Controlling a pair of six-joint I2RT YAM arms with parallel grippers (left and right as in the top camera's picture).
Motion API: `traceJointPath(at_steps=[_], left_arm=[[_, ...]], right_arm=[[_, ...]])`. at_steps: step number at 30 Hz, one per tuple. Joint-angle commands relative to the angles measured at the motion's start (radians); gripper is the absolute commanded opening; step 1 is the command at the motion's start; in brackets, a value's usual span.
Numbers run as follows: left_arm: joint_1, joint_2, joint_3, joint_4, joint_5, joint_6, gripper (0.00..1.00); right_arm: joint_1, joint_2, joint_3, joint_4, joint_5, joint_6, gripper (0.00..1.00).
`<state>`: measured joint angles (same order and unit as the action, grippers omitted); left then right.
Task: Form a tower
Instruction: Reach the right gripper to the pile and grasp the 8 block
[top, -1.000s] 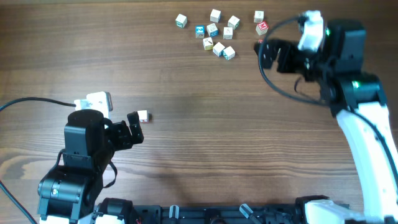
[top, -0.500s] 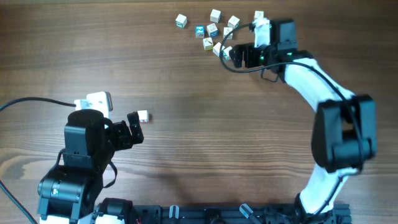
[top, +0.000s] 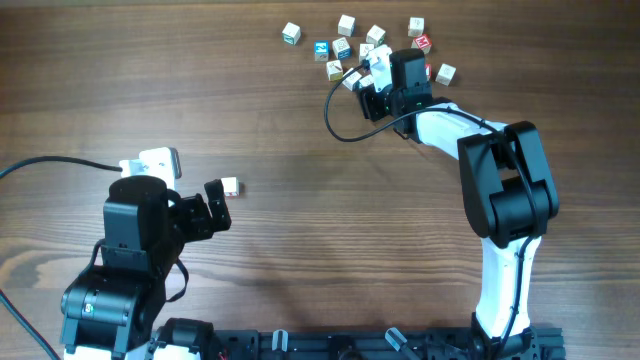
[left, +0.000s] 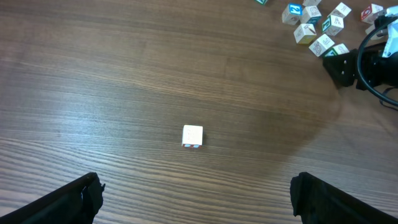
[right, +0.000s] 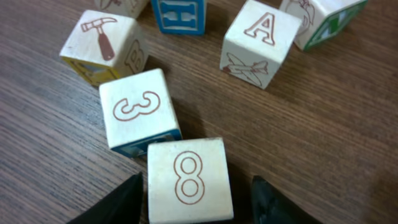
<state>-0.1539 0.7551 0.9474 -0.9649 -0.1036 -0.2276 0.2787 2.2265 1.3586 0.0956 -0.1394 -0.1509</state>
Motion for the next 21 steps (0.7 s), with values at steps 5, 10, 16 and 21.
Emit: traceJointPath(at_steps=[5,10,16,21], left_arm=[[0.006,-0.002,0.008,0.002,0.002,-0.013,1.00],[0.006,-0.002,0.008,0.002,0.002,-0.013,1.00],[0.006,-0.002,0.008,0.002,0.002,-0.013,1.00],[0.006,-0.002,0.008,0.008,0.001,-0.013,1.00]], right_arm=[[0.001,0.018,0.209,-0.257,0.006,0.089,0.23],[0.047,-0.086,0.323,-0.603,0.003,0.213,0.16],[0.200,-0.240,0.323,-0.803,0.002,0.426,0.14],[0.343,-0.251,0.323,-0.874,-0.025,0.519,0.14]])
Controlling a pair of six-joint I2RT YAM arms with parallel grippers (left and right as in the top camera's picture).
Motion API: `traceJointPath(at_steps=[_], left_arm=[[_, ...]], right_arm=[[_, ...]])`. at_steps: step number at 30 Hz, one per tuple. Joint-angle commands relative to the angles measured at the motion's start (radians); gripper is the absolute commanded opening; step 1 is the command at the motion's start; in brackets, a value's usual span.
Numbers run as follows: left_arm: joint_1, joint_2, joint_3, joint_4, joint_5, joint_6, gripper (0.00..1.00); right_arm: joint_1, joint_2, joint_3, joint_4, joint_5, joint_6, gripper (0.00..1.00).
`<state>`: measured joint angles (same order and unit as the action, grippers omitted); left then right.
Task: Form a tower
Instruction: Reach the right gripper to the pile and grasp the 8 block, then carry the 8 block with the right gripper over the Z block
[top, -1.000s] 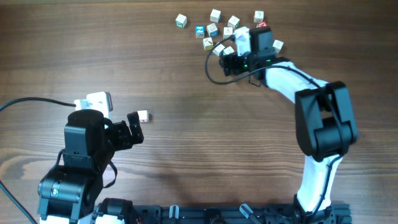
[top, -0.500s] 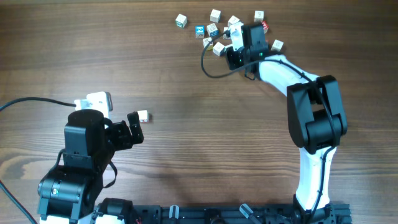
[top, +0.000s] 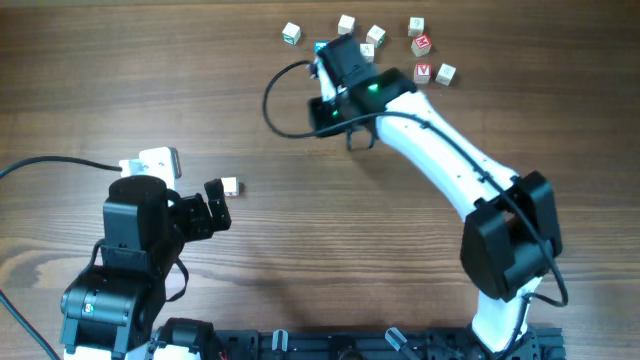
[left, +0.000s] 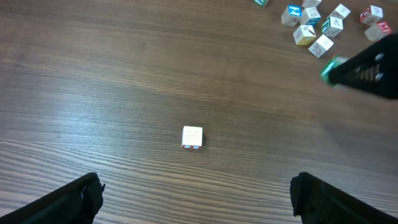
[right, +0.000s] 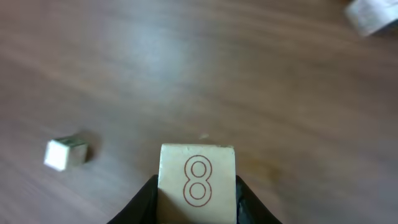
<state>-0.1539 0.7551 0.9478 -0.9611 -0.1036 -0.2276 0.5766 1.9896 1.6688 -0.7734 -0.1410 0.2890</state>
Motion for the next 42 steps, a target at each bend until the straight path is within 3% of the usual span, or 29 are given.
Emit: traceJointPath(at_steps=[1,5,9,12,16,19,22,26,32,42], left_arm=[[0.006,-0.002,0.008,0.015,-0.011,-0.013,1.00],[0.006,-0.009,0.008,-0.066,-0.130,-0.024,1.00],[0.037,-0.033,0.034,-0.205,-0.348,-0.377,1.00],[0.134,-0.039,0.040,-0.236,-0.336,-0.440,1.00],[0.346,-0.039,0.083,-0.232,-0.189,-0.401,1.00],[0.470,-0.039,0.159,-0.233,-0.075,-0.283,1.00],[0.551,-0.039,0.202,-0.233,0.019,-0.243,1.00],[0.563,-0.039,0.206,-0.239,0.067,-0.166,1.00],[0.563,-0.021,0.238,-0.259,0.092,-0.160,1.00],[0.563,-0.013,0.238,-0.261,0.092,-0.138,1.00]], right_arm=[[0.090,-0.013,0.012,0.003,-0.023,0.090,0.14],[0.159,0.010,-0.016,0.046,0.030,0.281,0.14],[0.166,0.066,-0.043,0.134,-0.072,0.314,0.14],[0.167,0.089,-0.043,0.192,-0.172,0.314,0.15],[0.190,0.105,-0.043,0.207,-0.138,0.312,0.15],[0.227,0.106,-0.043,0.238,-0.023,0.313,0.15],[0.282,0.127,-0.043,0.246,0.148,0.318,0.15],[0.343,0.184,-0.043,0.311,0.225,0.349,0.15],[0.383,0.223,-0.043,0.370,0.258,0.337,0.17],[0.447,0.233,-0.043,0.419,0.254,0.142,0.17]])
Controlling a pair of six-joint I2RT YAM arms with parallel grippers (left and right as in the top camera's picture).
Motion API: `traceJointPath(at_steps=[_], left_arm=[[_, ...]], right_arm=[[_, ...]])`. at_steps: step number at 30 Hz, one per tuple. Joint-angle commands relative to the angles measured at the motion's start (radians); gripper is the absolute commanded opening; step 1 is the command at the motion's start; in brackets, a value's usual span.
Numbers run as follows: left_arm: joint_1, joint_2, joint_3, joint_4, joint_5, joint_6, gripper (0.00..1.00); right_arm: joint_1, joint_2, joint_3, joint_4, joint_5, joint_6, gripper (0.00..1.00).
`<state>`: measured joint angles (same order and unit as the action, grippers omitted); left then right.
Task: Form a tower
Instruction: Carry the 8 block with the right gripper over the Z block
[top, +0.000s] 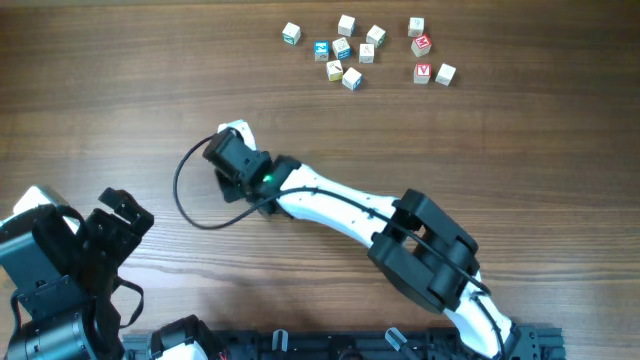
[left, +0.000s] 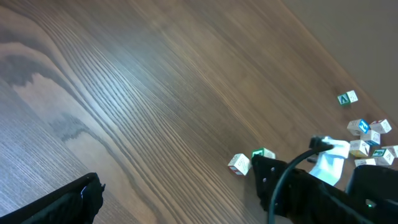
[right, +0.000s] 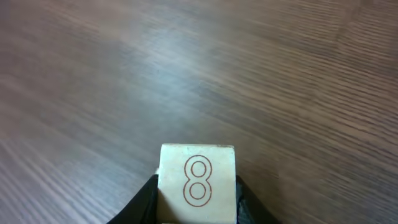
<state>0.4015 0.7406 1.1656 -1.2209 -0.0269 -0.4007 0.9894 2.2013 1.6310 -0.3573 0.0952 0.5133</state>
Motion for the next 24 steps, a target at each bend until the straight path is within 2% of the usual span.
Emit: traceJointPath(at_steps=[1,13,17,20,24], left_arm=[[0.007,0.002,0.021,-0.003,0.015,0.035,1.00],[0.007,0.002,0.021,-0.003,0.015,0.035,1.00],[0.007,0.002,0.021,-0.003,0.015,0.035,1.00],[0.007,0.002,0.021,-0.003,0.015,0.035,1.00],[0.007,0.002,0.021,-0.003,0.015,0.035,1.00]], right_arm=[[0.040,0.023,-0.006,0.002,0.019,-0.095,0.17],[0.042,0.034,-0.006,-0.022,0.063,-0.172,0.18],[0.042,0.034,-0.006,-0.030,0.063,-0.172,0.28],[0.042,0.034,-0.006,-0.031,0.063,-0.172,0.30],[0.042,0.034,-0.006,-0.024,0.033,-0.173,0.39]])
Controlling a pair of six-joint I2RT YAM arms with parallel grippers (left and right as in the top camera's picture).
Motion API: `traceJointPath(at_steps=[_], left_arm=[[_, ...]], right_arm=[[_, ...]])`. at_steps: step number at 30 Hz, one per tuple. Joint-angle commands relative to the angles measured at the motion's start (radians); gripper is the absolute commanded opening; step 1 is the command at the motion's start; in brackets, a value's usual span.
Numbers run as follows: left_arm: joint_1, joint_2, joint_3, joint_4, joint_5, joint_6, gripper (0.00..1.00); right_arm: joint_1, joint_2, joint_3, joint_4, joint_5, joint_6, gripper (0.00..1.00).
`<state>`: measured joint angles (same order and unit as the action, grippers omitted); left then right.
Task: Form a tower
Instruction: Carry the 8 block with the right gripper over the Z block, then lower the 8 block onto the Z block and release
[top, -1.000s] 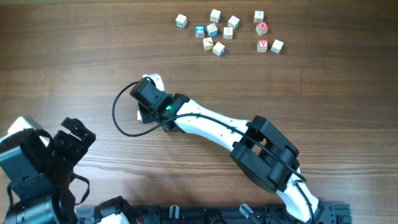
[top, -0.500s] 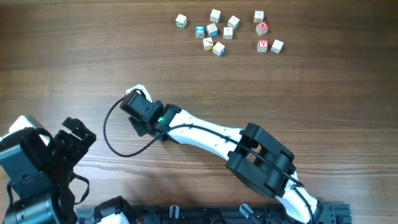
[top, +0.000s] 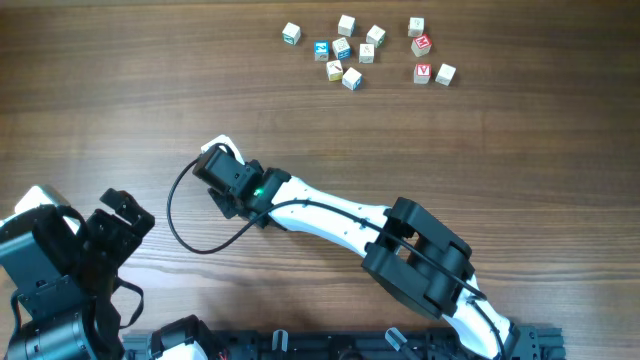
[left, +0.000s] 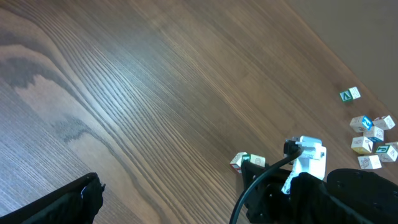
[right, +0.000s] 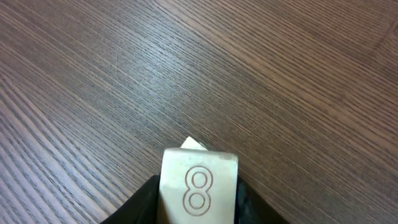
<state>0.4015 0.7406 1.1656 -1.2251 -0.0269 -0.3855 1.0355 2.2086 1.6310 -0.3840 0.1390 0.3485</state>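
My right gripper (right: 198, 194) is shut on a cream block marked 8 (right: 199, 185). Just past the block's top edge peeks a corner of the lone white block (right: 193, 144) lying on the table. Whether the two blocks touch cannot be told. From overhead the right gripper (top: 228, 188) covers both blocks at the table's left middle. In the left wrist view the lone white block (left: 238, 162) shows beside the green side of the held block (left: 255, 160). My left gripper (top: 128, 212) stands open with nothing between its fingers, near the front left corner (left: 194, 200).
A loose pile of several letter blocks (top: 350, 48) lies at the far edge, also seen as the pile (left: 370, 134) in the left wrist view. The right arm (top: 330, 215) and its cable (top: 180, 225) stretch across the middle of the wooden table (top: 500, 150).
My right gripper, still holding the 8 block, has shifted slightly left. A corner of the lone white block now shows under the held block. The left arm has not moved.
My right gripper stood open around the 8 block in the far pile, while the left gripper hovered by the lone white block. Then the right held the 8 block away from the pile. Later it was at the left middle, the left arm drawn back; now it is over the lone block.
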Motion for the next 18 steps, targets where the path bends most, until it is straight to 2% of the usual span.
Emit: traceJointPath(at_steps=[1,4,7,11,18], left_arm=[[0.007,0.002,0.021,0.001,0.015,0.020,1.00],[0.007,0.002,0.021,0.001,0.015,0.020,1.00],[0.007,0.002,0.021,0.001,0.015,0.020,1.00],[0.007,0.002,0.021,0.002,0.015,0.020,1.00],[0.007,0.002,0.021,0.006,0.014,0.020,1.00]], right_arm=[[-0.004,0.027,-0.006,0.003,-0.011,-0.008,0.39],[-0.004,0.027,-0.006,0.003,-0.011,-0.008,0.38],[-0.004,0.027,-0.006,0.008,-0.013,-0.032,0.29],[-0.004,0.027,-0.006,0.019,-0.043,-0.086,0.23],[-0.004,0.027,-0.006,0.025,-0.016,-0.094,0.19]])
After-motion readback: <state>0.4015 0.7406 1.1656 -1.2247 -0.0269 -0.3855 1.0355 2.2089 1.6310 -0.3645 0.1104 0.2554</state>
